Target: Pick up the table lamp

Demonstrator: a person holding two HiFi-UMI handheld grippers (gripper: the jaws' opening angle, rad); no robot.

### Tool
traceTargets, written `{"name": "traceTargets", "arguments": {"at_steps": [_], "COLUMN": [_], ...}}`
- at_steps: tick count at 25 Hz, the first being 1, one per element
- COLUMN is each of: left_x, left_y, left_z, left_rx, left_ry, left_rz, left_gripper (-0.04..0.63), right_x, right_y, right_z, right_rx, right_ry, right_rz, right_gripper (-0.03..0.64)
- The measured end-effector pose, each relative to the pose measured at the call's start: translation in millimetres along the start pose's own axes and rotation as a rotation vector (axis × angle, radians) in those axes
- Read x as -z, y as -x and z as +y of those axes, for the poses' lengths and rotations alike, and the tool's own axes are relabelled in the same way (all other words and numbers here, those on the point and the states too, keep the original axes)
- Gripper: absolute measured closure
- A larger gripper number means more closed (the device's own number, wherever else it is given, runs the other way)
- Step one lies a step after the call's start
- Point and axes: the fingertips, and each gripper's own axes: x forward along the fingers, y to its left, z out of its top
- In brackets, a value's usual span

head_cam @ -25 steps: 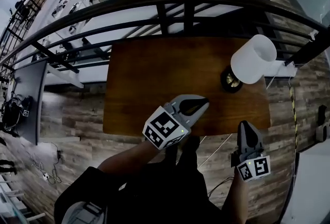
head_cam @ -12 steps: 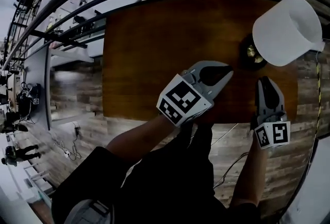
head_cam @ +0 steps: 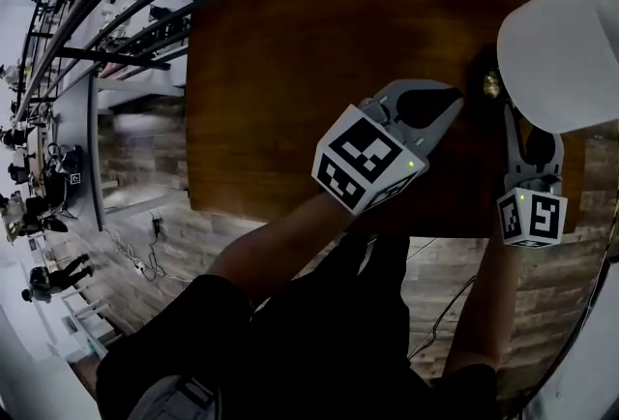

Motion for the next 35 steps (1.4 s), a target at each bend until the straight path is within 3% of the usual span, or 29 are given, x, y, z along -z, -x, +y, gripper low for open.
{"name": "traceTargets", "arguments": {"at_steps": [9,14,19,26,35], "left_x": [9,3,4,14,22], "left_y": [-33,-48,-52,-51,-41], "left_z": [26,41,47,58,61], "left_rx": [-0.024,-0.038,-0.045,-0.055,-0.008], "left_ry": [0.001,0.005,0.004,0.020,0.033], "left_rz": [0.003,0.008,0.013,0.015,0.011], "left_gripper": [0.578,0.578,0.578,0.578,0.578], "right_x": [4,-1,-8,-7,-12], "right_y": [-41,-75,-84,-83,-86], "right_z": [-21,-28,-29,-31,-28], "right_rx": [0.083,0.048,0.072,0.131,0.229], "right_ry": [0.023,0.014,0.087,0.086,0.101], "right_rz": [-0.051,-0.058,-0.095,-0.162,-0.214], "right_gripper": [0.380,0.376,0.440,0.486,0.537]}}
